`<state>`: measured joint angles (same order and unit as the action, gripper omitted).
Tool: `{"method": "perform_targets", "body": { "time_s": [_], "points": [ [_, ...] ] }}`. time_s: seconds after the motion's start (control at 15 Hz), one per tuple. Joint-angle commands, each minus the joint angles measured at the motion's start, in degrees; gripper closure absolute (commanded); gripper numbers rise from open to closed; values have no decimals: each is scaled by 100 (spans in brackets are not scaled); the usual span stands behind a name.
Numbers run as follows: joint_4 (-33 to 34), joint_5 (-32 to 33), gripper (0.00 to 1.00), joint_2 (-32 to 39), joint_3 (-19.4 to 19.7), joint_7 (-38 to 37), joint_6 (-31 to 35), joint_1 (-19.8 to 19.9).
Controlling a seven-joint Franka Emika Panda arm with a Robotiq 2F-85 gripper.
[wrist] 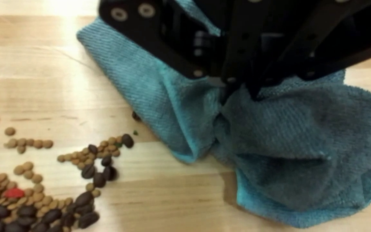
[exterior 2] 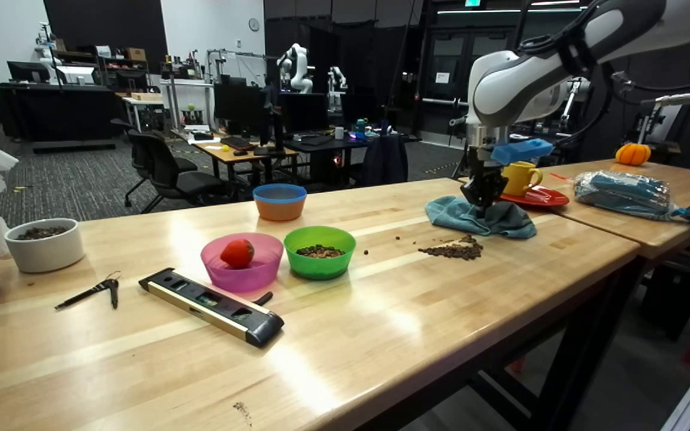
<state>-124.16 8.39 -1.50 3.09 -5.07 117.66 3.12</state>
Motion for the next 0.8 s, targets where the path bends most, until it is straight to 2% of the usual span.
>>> {"method": "perform_targets", "body": {
  "time_s": [0.0, 0.73],
  "points": [
    [41, -228, 98, 13, -21, -146, -189, -17],
    [-154, -510, 98, 60, -367, -886, -134, -337]
  ]
}}
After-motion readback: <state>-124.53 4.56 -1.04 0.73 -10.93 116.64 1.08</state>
